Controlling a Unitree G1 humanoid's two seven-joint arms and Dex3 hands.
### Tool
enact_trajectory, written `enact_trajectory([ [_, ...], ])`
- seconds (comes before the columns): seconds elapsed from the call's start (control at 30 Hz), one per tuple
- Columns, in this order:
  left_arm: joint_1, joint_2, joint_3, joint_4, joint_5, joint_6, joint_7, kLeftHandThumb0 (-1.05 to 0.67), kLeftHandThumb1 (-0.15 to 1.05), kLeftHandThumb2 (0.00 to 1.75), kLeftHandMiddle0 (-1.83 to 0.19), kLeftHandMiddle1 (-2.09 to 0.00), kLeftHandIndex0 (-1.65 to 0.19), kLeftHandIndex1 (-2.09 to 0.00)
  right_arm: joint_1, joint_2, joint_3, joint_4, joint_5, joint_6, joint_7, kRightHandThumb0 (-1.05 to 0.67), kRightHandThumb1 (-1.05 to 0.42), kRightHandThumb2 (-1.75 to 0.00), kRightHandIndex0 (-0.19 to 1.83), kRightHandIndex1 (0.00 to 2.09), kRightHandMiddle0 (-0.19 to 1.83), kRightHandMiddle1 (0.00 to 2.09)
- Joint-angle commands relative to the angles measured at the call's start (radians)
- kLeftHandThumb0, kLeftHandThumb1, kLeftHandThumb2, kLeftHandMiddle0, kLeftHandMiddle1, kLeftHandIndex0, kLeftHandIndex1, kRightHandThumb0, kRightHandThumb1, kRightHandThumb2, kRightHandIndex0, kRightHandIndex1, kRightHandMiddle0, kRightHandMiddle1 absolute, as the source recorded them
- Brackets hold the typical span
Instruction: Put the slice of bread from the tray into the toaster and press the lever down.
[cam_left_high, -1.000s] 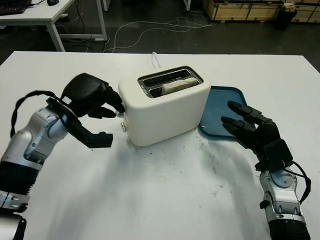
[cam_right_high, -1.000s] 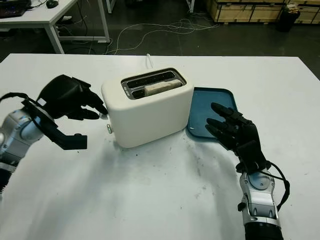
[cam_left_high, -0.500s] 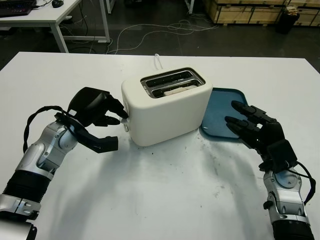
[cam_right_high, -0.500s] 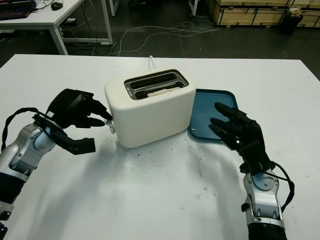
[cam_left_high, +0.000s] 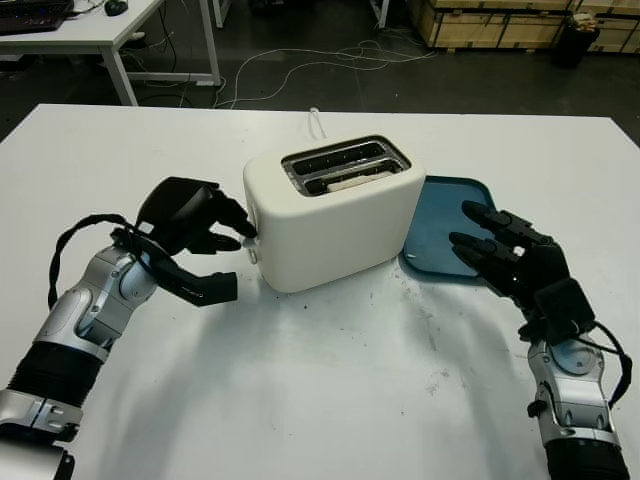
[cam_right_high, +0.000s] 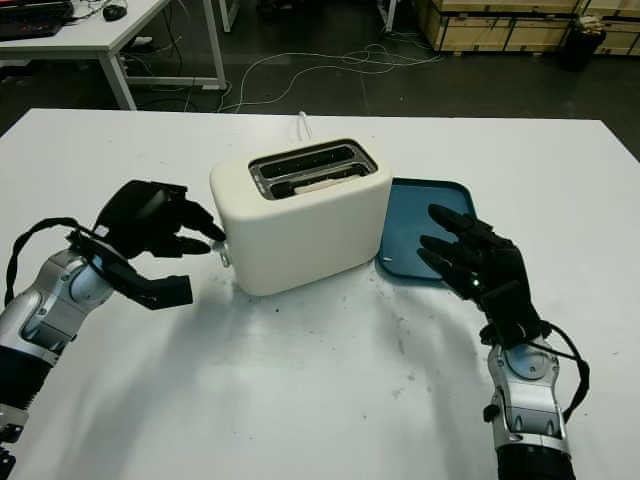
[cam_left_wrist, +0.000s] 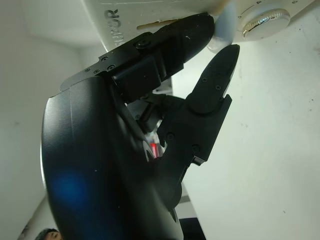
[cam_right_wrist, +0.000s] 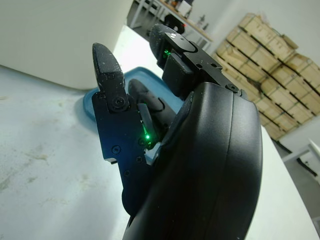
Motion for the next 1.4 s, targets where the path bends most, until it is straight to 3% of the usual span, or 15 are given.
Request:
enact_trajectory([
  [0.0,0.041,-0.043,-0.077,0.018,0.016,-0.002,-0.052,-0.28,0.75,0.00,-0.75,-1.75,-1.29,0.00,-0.007,-0.005,-0.003,-0.007,0.006,-0.012,-0.001,-0.43,-0.90,0.00,0.90,0.00,0.71,0.00],
  [0.43,0.057,-0.065,-0.095,-0.003,0.002,0.027,-0.051,-0.26,0.76,0.00,-0.75,-1.69,-1.28,0.00,0.020,-0.013,-0.012,-0.028,0.014,-0.008,0.010,-0.41,-0.90,0.00,0.91,0.01,0.71,0.00],
  [0.63,0.100,-0.234,-0.160,0.060,0.007,0.121,0.015,-0.28,0.76,0.00,-0.71,-1.62,-1.27,0.00,0.054,-0.030,-0.036,-0.039,0.022,-0.015,0.023,-0.41,-0.89,0.00,0.90,0.00,0.71,0.00],
  [0.77,0.108,-0.355,-0.229,0.192,-0.001,0.090,0.068,-0.34,0.81,0.01,-0.75,-1.51,-1.26,0.00,0.061,-0.049,-0.050,-0.056,0.020,0.003,0.032,-0.41,-0.90,0.00,0.90,0.00,0.71,0.00],
  [0.83,0.101,-0.381,-0.240,0.226,-0.011,0.082,0.085,-0.35,0.81,0.01,-0.73,-1.58,-1.27,-0.01,0.058,-0.052,-0.051,-0.053,0.022,-0.003,0.037,-0.38,-0.90,0.00,0.90,0.00,0.71,0.00],
  [1.0,0.084,-0.367,-0.245,0.221,-0.033,0.079,0.091,-0.29,0.79,0.00,-0.69,-1.71,-1.26,-0.01,0.056,-0.041,-0.045,-0.055,0.017,0.004,0.035,-0.38,-0.89,0.00,0.92,0.01,0.72,0.00],
  [1.2,0.092,-0.332,-0.242,0.204,-0.020,0.072,0.108,-0.32,0.81,0.00,-0.77,-1.35,-1.26,-0.01,0.056,-0.031,-0.038,-0.061,0.017,0.015,0.032,-0.43,-0.89,0.00,0.91,0.00,0.71,0.00],
  [1.37,0.087,-0.326,-0.237,0.210,-0.026,0.060,0.109,-0.32,0.82,0.00,-0.76,-1.39,-1.24,-0.01,0.051,-0.026,-0.034,-0.050,0.019,0.001,0.035,-0.42,-0.89,0.00,0.91,0.00,0.71,0.00],
])
